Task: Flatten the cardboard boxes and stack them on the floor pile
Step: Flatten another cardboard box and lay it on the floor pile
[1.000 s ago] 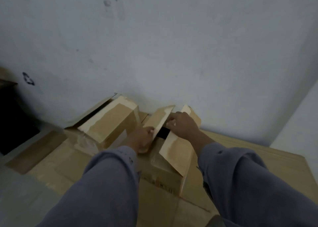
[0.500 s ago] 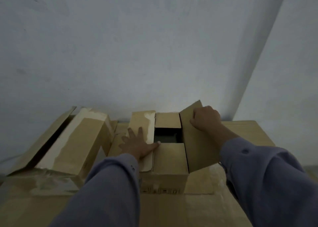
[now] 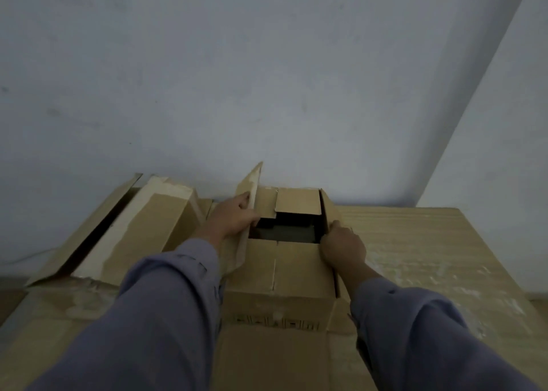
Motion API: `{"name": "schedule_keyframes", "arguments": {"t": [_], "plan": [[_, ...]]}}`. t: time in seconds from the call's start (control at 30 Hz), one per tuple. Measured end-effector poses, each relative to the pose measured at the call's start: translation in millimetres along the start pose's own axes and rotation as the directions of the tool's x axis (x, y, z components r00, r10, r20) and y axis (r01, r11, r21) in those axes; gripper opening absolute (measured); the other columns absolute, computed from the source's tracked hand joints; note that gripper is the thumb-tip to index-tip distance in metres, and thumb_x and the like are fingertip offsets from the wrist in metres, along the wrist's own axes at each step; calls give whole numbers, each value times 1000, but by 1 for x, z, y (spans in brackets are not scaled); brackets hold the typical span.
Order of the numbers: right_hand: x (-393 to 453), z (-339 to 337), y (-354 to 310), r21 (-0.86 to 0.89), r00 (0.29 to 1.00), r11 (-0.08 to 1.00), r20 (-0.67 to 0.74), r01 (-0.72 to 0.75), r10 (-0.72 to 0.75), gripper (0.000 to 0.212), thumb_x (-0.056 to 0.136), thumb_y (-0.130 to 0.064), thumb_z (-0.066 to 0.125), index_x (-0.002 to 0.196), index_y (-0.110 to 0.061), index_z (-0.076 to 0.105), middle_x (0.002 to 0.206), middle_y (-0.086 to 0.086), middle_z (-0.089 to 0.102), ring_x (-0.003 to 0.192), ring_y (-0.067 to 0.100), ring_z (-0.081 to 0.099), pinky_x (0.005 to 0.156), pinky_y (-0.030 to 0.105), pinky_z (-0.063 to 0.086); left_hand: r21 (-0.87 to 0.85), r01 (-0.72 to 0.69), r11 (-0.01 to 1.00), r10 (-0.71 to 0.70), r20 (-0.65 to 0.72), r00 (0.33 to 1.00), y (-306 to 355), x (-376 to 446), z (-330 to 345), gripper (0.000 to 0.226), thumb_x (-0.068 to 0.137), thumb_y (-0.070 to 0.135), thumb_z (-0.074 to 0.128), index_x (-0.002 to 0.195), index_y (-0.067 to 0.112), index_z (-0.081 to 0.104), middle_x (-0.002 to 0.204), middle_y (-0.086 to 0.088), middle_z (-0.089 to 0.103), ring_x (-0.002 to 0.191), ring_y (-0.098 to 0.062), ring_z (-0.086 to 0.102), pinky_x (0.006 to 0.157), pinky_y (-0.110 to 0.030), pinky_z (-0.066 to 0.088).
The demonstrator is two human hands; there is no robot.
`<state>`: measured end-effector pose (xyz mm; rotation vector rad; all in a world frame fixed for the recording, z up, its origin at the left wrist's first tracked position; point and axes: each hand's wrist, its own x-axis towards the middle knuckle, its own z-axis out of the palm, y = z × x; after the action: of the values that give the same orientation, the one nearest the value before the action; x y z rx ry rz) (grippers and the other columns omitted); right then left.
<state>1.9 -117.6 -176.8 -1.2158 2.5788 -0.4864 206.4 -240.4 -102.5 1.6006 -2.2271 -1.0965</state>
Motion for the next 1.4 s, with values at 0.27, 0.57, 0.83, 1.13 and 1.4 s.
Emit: {"name": "schedule_keyframes", "arguments": {"t": [0.27,0.57,0.83,1.13,1.4], "plan": [[15,-32,29,-114,997,993,-78,15,-24,21,96,-17,39,111,-8,52,108,15,63,100,37,62,72,38,46,288,219,932,-171,-183,968,-31,-7,-42,79,82,17,63,149,8,21,141,-19,44,120,-37,50,97,-43,45],[22,-23,67,-108,994,989,-45,99,-104,31,100,-32,35,120,-17,53,116,13,58,97,36,60,70,35,45,71,309,948,-293,-177,940,-58,-34,74,84,89,71,12,150,13,17,157,-15,18,143,-35,20,116,-52,19],[53,-30,46,-215,929,927,-142,307,-341,90,74,-82,48,134,-15,39,128,14,48,112,37,49,83,45,46,456,144,878,16,-329,944,-45,-34,96,88,83,76,6,150,21,14,160,-8,8,146,-34,7,113,-59,11],[87,-19,-11,-409,723,655,15,635,-691,74,80,-50,68,141,-22,36,129,10,53,114,32,52,88,45,45,595,-338,729,500,-127,856,-11,-38,120,73,83,77,31,123,20,52,114,1,54,105,-18,49,101,-36,36],[95,-15,-36,-497,615,498,97,711,-782,61,87,-42,59,140,-21,40,128,10,53,111,32,54,87,40,42,688,-358,631,678,-266,685,1,-41,95,67,75,81,44,85,15,52,83,-1,50,74,-18,43,65,-31,42]]}}
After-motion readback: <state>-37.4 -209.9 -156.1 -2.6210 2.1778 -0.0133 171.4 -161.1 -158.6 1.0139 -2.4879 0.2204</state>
